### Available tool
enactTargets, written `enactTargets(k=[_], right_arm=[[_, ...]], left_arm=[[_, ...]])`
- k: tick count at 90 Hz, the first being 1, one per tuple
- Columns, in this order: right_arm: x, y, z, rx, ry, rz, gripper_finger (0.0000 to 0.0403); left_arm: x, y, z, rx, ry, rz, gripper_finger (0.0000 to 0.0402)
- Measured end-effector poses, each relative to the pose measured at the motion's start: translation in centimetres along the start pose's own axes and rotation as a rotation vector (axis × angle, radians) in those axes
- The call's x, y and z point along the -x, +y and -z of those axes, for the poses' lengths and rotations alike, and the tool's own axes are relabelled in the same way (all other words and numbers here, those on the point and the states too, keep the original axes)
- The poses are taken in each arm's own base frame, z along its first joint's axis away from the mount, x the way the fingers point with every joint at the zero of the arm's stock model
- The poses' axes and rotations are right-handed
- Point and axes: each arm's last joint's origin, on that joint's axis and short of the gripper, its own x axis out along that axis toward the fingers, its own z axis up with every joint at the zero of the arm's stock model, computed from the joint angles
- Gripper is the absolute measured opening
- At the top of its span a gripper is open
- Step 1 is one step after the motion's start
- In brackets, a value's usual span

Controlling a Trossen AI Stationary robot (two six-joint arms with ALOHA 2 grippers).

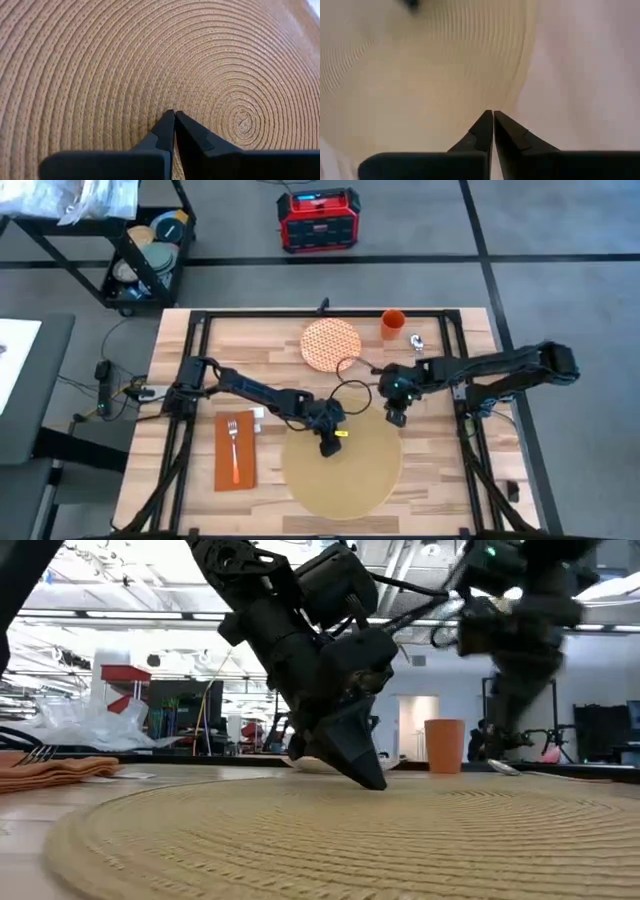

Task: Set table place
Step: Put the orange table knife on top of the brown placemat

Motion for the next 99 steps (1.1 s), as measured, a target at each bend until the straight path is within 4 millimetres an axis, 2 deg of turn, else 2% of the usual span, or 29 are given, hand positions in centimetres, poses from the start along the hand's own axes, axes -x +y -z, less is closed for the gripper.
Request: enactTargets(k=[7,18,40,56,79,89,99], right_arm=[[-1.1,0.2,1.4,-0.050,0.027,-0.008,0.0014],[-2.0,1.3,2.6,-0.089,-0.005,-0.060,0.0009],[-2.0,4.0,1.7,-0.049,-0.165,-0.206,0.0001],[-1.9,4.1,1.5,-0.092,-0.182,-0.217,0.0001],[-2.0,4.8,1.9,-0.067,-0.177,-0.239,0.0000],[-3.2,4.2,1.0,-0.142,-0.177,-0.229,0.0000],[-5.9,3.8,-0.2,-0.147,-0.079,-0.177,0.0000]], left_arm=[[0.1,-0.4,1.1,-0.022,0.058,-0.024,0.0000],[0.1,-1.0,2.5,-0.039,0.127,-0.062,0.0000],[1.7,-1.6,3.5,-0.066,0.188,-0.142,0.0000],[2.8,-0.7,4.9,-0.070,0.341,-0.266,0.0000],[3.2,-0.1,4.3,-0.027,0.328,-0.287,0.0000],[3.3,-0.2,4.1,-0.040,0.324,-0.290,0.0000],[3.3,-0.3,4.1,-0.050,0.324,-0.290,0.0000]])
